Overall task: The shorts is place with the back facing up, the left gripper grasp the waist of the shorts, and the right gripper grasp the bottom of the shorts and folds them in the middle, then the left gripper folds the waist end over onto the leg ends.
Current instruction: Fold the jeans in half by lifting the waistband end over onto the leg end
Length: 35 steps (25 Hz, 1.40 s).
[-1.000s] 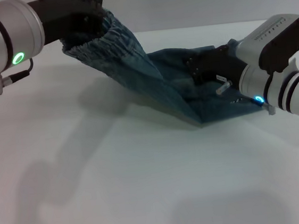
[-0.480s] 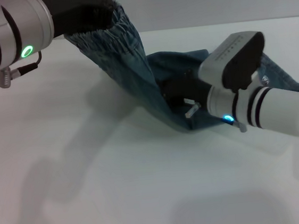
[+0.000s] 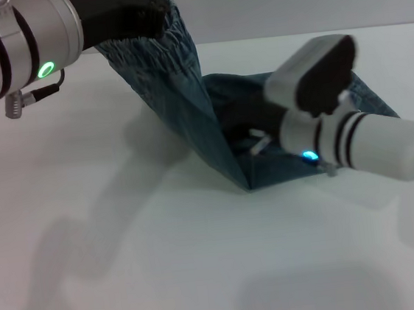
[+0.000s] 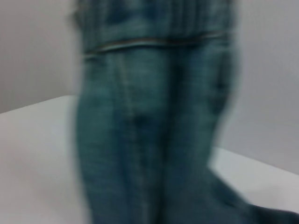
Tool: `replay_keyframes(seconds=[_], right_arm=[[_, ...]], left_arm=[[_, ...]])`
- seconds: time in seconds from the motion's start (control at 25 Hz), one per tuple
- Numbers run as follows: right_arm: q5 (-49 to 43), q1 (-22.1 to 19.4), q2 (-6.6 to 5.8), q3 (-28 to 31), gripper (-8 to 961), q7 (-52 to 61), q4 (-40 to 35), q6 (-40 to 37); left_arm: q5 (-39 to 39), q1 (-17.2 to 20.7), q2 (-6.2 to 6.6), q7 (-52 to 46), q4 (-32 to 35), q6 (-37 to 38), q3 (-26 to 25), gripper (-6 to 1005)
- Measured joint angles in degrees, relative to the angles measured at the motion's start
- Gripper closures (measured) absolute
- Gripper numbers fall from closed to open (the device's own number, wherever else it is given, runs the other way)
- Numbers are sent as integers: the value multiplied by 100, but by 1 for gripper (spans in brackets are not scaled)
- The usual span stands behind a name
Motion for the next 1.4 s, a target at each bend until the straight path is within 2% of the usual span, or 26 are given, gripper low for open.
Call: replay_keyframes(seconds=[0.2,0.36,0.56,0.92,1.4], right_arm=[[-61,-598,-73,709,955,-65,207,8],[-50,-848,-60,871,955,-289,315,-4],[-19,-553,-19,818,955,-272,76,-109],[-11,-58,0,238,955,174,97,-109],[-8,374,9,-134,955,576,112,-108]], left_arm=[[-1,13,-1,63,-9,15,4,997],[-8,-53,-3,78,-37,16,11,998],[-10,-123,-1,82,-122,16,70,998],[-9,-231,-1,92,-152,27,199,998],[-8,-298,-10,144,-222,42,246,997]])
